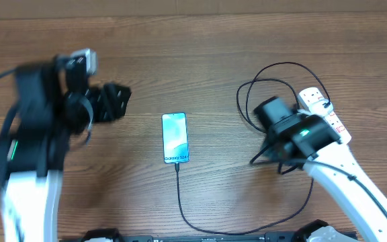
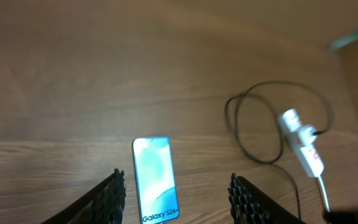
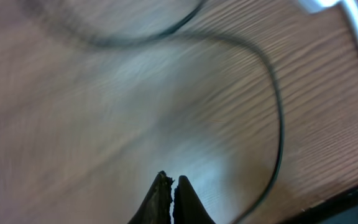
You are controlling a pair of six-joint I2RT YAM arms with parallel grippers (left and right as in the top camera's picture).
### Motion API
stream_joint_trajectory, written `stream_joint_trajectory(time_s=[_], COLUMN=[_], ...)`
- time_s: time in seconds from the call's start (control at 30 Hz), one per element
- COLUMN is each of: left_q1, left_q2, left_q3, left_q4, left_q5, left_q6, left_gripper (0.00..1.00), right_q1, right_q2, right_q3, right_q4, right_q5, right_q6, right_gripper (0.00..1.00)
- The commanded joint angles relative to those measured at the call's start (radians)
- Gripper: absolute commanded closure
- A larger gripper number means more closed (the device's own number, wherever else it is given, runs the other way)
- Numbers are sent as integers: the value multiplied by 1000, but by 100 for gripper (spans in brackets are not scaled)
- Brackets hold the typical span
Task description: Plug charger to phone and switch on socket
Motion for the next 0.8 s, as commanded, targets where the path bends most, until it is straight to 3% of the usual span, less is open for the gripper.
stream_joint_trajectory(time_s=[0.0, 0.13, 0.17, 0.2, 0.33, 0.43, 0.77], left_q1=[-9, -8, -8, -8, -8, -8, -8], left_q2=[-195, -407, -453, -492, -621, -677, -693], left_q3=[2, 3, 3, 3, 3, 3, 1], left_q4=[-58, -127, -149, -172, -273, -336, -537], left_q5=[-101, -195, -222, -249, -375, -450, -476], left_q6=[-4, -14, -14, -13, -14, -13, -14], left_gripper=[42, 38, 32, 0, 0, 0, 0], right_q1=[-162, -365, -419, -476, -689, -804, -858], right_q2=[-12, -11, -11, -8, 36, 122, 455], right_q3=[-14, -14, -14, -14, -6, 29, 320], right_q4=[74, 173, 183, 196, 249, 230, 96], right_q5=[44, 0, -21, -60, -301, -351, -351], right_q6=[-23, -156, -170, -195, -359, -423, -495], right_gripper=[96, 96, 96, 96, 96, 96, 96])
